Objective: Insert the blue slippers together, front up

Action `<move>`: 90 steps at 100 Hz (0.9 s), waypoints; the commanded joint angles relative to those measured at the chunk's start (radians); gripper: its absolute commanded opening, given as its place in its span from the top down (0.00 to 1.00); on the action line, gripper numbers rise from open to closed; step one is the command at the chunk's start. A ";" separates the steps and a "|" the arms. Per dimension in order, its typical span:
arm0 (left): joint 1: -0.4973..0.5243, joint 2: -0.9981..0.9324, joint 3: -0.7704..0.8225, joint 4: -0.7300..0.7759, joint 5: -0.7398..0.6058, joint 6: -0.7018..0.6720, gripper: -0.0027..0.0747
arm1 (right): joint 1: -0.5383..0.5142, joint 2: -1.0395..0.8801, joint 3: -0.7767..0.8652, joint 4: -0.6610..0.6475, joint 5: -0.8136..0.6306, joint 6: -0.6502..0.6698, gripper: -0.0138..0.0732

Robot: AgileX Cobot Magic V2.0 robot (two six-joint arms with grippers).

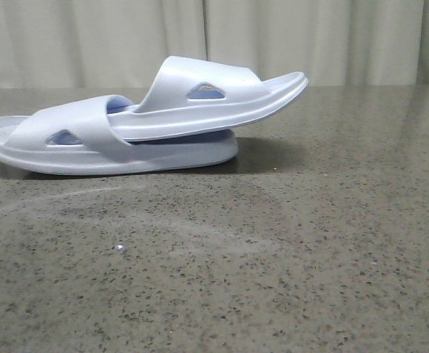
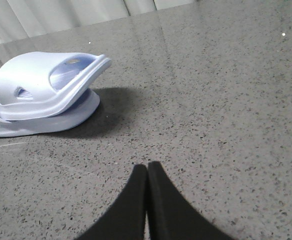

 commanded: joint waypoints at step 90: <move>0.060 -0.058 -0.015 0.725 -0.002 -0.679 0.95 | 0.000 -0.001 -0.026 0.006 0.000 -0.010 0.93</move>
